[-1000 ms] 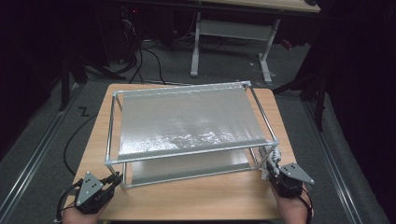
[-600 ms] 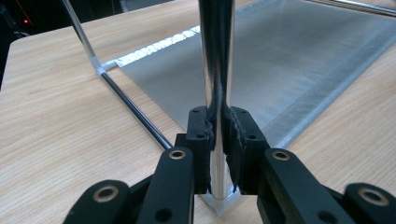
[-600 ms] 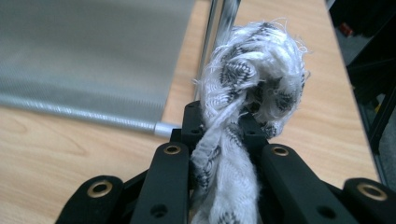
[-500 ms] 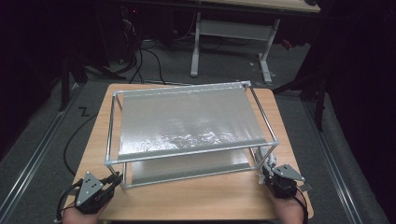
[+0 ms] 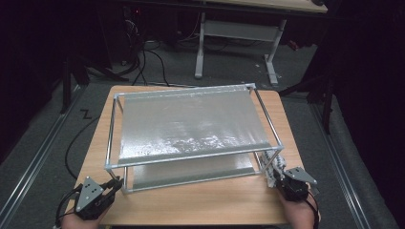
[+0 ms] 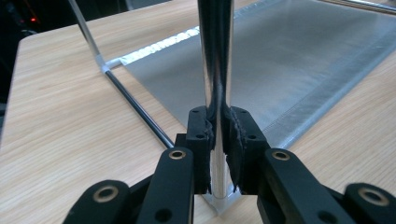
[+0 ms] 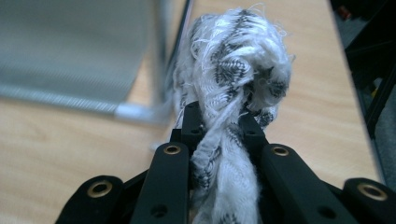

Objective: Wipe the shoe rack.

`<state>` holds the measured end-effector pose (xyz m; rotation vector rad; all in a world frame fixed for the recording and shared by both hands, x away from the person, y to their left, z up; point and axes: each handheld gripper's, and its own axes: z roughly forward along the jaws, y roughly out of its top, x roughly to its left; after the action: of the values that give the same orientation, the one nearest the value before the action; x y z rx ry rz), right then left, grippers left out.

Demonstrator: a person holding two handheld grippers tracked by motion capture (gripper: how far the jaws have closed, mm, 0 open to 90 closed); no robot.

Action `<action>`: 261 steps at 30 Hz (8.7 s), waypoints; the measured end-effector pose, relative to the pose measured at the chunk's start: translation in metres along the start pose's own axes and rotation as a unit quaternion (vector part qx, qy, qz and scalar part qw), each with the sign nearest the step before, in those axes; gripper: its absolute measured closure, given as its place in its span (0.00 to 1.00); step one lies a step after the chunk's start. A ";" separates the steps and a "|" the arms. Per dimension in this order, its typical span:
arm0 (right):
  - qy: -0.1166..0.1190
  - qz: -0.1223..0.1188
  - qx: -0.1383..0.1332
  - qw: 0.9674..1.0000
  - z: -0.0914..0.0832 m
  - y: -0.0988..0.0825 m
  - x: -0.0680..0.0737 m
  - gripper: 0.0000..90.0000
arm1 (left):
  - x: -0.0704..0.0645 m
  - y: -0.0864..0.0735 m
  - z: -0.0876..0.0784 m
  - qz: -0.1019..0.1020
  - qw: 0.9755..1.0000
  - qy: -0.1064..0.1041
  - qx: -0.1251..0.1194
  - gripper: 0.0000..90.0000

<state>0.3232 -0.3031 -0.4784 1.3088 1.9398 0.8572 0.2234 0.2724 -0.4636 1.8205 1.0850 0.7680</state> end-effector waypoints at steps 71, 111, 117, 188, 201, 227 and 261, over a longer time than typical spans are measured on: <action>-0.023 0.023 -0.040 0.999 -0.018 0.009 -0.006 0.88 | -0.021 0.051 0.080 0.010 0.998 0.040 0.039 0.52; 0.067 -0.067 -0.030 0.995 -0.027 -0.002 0.082 0.87 | -0.154 0.070 0.092 0.054 0.981 -0.183 -0.028 0.44; 0.048 -0.042 -0.013 0.998 -0.035 -0.018 0.055 0.87 | -0.177 0.080 0.106 0.047 0.972 -0.226 -0.040 0.44; 0.138 -0.089 0.040 0.986 0.041 0.026 0.105 0.85 | -0.163 0.064 0.047 0.071 0.978 -0.186 -0.061 0.89; 0.176 -0.088 -0.013 0.980 -0.003 0.014 0.112 0.84 | -0.163 0.065 0.051 0.082 0.976 -0.191 -0.064 0.89; 0.229 -0.116 0.024 0.966 -0.004 0.000 0.152 0.83 | -0.168 0.067 0.056 0.088 0.974 -0.196 -0.069 0.88; 0.116 -0.027 0.033 0.992 0.019 -0.004 0.057 0.82 | -0.163 0.063 0.051 0.091 0.976 -0.187 -0.069 0.88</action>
<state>0.3191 -0.2471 -0.5015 1.2317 2.1903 0.9620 0.2181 0.0916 -0.4417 1.8655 0.6141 0.5585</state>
